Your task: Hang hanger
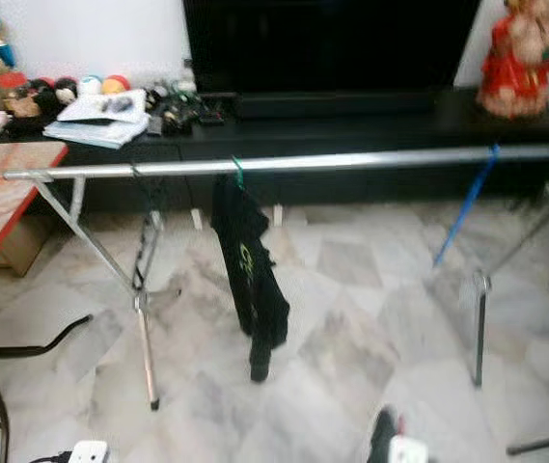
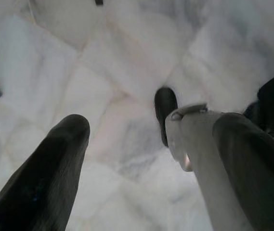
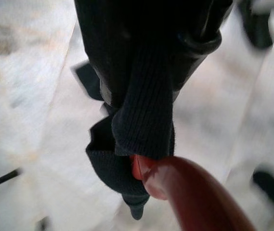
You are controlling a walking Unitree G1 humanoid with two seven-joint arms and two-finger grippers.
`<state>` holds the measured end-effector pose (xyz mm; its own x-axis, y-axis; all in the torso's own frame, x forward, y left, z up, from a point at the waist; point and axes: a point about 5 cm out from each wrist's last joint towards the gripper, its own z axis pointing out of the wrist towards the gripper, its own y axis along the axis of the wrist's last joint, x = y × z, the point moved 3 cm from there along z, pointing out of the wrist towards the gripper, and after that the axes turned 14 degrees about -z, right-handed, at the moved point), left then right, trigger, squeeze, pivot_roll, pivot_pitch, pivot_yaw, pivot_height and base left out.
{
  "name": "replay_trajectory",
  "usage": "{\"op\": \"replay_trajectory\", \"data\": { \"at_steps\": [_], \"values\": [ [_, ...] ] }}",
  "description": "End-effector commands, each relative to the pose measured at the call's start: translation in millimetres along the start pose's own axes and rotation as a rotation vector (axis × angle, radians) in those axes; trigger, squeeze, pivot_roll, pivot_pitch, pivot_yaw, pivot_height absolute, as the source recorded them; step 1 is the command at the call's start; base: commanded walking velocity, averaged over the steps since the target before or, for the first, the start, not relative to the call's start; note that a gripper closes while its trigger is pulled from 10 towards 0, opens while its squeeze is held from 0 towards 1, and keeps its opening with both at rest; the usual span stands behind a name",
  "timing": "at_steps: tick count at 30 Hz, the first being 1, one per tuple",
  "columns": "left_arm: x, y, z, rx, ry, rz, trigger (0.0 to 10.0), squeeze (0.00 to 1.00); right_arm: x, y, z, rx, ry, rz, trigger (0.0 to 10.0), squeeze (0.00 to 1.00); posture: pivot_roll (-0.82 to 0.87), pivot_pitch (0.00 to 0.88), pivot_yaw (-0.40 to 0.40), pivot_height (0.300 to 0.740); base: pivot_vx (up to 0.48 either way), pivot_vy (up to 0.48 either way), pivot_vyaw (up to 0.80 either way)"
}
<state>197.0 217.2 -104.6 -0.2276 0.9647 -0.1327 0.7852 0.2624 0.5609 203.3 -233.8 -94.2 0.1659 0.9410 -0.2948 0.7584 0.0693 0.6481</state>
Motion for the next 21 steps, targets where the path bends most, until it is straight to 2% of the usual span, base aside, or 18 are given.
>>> {"op": "replay_trajectory", "data": {
  "at_steps": [1, 4, 6, 10, 15, 17, 21],
  "values": [
    [4.4, -7, -1.6, 0.025, 0.009, 0.003, 10.0, 0.00, -18.1, 36, 4.1, -0.155, -0.092, 0.003, 10.0, 0.00, 0.02, 0.063, 0.028, 0.740, -0.277, 0.000, 0.00],
    [5.2, -9, -1.9, 0.031, 0.010, 0.009, 10.0, 0.00, -16.6, 78, 3.9, -0.332, -0.087, -0.096, 10.0, 0.00, 0.02, 0.064, 0.030, 0.740, -0.281, 0.000, 0.00],
    [5.9, -9, -2.1, 0.033, 0.012, 0.008, 10.0, 0.00, -18.2, 104, 3.0, -0.413, -0.092, -0.068, 10.0, 0.00, 0.02, 0.063, 0.026, 0.740, -0.281, 0.000, 0.00],
    [6.2, -10, -2.3, 0.032, 0.012, 0.005, 10.0, 0.00, -14.1, 131, 0.4, -0.498, -0.075, -0.058, 10.0, 0.00, 0.02, 0.062, 0.025, 0.740, -0.282, 0.000, 0.00],
    [5.9, -10, -2.3, 0.029, 0.009, 0.003, 10.0, 0.00, 0.0, 143, -4.3, -0.559, -0.026, -0.073, 10.0, 0.00, 0.02, 0.063, 0.022, 0.740, -0.283, 0.000, 0.00],
    [5.6, -10, -2.3, 0.029, 0.007, 0.004, 10.0, 0.00, 6.2, 139, -5.2, -0.556, -0.004, -0.077, 10.0, 0.00, 0.02, 0.066, 0.022, 0.740, -0.281, 0.000, 0.00],
    [5.7, -10, -2.3, 0.029, 0.006, 0.004, 10.0, 0.00, 8.2, 127, -4.2, -0.524, 0.002, -0.085, 10.0, 0.00, 0.02, 0.067, 0.021, 0.740, -0.288, 0.000, 0.00]
  ]
}}
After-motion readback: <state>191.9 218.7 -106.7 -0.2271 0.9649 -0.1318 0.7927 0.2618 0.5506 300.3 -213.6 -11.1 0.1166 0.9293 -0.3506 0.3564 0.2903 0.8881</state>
